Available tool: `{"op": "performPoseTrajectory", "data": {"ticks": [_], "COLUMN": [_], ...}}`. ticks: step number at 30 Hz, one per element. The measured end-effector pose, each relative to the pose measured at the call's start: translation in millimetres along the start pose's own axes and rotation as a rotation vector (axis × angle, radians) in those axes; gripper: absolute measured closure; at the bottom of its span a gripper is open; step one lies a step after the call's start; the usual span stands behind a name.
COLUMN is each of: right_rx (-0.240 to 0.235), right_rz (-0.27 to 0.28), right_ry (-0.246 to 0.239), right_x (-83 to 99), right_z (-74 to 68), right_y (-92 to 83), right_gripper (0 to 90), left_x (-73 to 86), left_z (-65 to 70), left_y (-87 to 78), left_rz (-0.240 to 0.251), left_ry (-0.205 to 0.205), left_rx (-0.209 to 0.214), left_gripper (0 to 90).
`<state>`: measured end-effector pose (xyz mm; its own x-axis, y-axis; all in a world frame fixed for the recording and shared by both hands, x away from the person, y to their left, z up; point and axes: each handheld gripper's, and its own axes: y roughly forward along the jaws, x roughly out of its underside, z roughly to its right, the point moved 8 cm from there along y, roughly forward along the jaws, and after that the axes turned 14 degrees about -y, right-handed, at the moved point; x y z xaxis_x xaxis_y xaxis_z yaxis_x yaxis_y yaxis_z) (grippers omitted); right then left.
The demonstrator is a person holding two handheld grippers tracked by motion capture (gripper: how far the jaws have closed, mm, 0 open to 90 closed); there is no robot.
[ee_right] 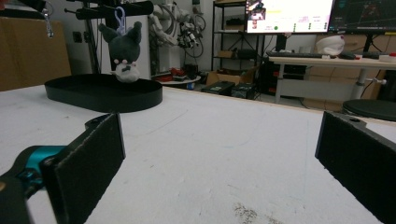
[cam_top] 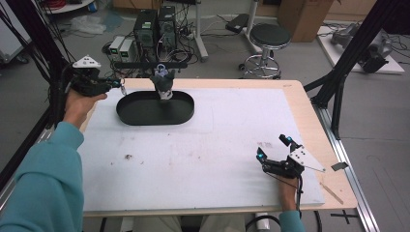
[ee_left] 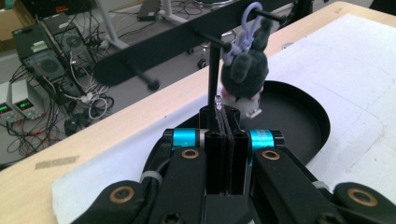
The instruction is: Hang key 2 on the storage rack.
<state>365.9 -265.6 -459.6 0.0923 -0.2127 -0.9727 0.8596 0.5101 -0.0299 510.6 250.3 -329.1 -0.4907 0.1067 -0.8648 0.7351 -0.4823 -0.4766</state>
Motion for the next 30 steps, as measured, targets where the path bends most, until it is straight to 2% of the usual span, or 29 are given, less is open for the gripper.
{"op": "performPoseTrajectory", "data": {"ticks": [4,10,21,24,25,30], "right_rx": [0.001,0.0,-0.002,-0.001,-0.002,-0.001], "right_rz": [-0.001,0.0,0.0,0.001,-0.001,0.0], "right_ry": [0.001,0.0,0.002,0.001,0.003,0.001], "right_x": [0.1,0.1,0.1,0.1,0.2,0.1], "right_z": [0.3,0.5,0.5,0.6,0.5,0.5], "right_y": [0.0,0.2,0.1,0.2,0.0,0.1], "right_gripper": [0.7,0.6,0.6,0.7,0.7,0.7], "left_x": [-9.2,-17.5,-32.2,-33.5,-32.7,-34.1], "left_z": [5.3,10.9,21.2,23.7,23.5,24.0], "left_y": [8.5,20.2,32.1,35.1,36.5,40.7], "left_rz": [0.001,-0.012,-0.023,-0.024,-0.038,-0.041], "left_ry": [0.0,0.015,0.034,0.034,0.043,0.033], "left_rx": [0.023,0.027,0.039,0.04,0.035,0.034], "left_gripper": [88.6,88.6,88.6,88.6,88.6,88.6]}}
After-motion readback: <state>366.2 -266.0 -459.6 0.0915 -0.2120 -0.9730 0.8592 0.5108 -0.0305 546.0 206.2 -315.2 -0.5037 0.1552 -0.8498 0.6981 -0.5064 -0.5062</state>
